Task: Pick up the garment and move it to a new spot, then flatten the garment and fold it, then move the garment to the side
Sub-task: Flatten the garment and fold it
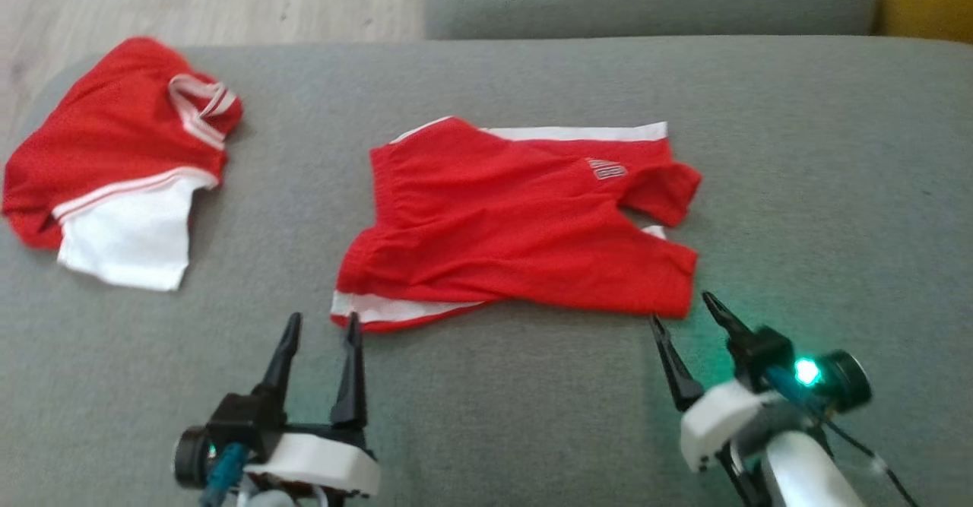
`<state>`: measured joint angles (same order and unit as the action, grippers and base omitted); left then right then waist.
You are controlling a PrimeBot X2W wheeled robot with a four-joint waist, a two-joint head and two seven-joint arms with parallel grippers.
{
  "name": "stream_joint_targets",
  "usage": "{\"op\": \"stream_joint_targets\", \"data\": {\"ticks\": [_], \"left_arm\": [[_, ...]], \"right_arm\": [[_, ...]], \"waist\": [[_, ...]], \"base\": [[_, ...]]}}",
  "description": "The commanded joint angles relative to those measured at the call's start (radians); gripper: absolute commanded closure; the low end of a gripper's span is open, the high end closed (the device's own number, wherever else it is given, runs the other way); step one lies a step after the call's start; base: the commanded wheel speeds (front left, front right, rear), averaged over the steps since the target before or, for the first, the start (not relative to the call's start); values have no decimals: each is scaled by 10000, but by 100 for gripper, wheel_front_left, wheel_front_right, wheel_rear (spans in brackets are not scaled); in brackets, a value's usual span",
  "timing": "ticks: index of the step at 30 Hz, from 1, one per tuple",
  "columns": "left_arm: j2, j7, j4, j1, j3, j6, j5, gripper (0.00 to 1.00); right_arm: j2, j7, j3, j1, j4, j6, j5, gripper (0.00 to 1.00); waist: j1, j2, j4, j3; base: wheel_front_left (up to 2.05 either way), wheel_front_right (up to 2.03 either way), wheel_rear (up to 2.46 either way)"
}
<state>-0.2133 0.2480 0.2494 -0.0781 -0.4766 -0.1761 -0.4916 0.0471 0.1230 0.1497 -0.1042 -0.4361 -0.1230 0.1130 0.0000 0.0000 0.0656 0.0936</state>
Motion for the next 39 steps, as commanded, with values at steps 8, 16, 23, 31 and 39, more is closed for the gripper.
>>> {"op": "stream_joint_targets", "data": {"ticks": [8, 16, 23, 31, 39], "left_arm": [[20, 95, -672, -392, 211, -156, 125, 0], [-38, 102, -735, -324, 301, -255, 82, 0], [-85, 100, -782, -305, 274, -305, 97, 0], [-136, 85, -823, -190, 266, -349, 28, 0], [-167, 88, -995, -236, 296, -381, 8, 0]], "right_arm": [[627, -541, 701, -1635, -1543, -77, 581, 9], [714, -824, 1003, -1793, -2279, -77, 191, 100], [587, -359, 886, -1604, -1384, -77, -263, 100], [533, -1626, 765, -400, 1642, -77, -1070, 100], [492, -3518, 161, -379, 3742, -77, -1364, 100]], "waist": [[0, 0, 846, 564], [0, 0, 755, 476], [0, 0, 452, 347], [0, 0, 304, 106], [0, 0, 432, 192]], "base": [[0, 0, 0], [0, 0, 0], [0, 0, 0], [0, 0, 0], [0, 0, 0]]}}
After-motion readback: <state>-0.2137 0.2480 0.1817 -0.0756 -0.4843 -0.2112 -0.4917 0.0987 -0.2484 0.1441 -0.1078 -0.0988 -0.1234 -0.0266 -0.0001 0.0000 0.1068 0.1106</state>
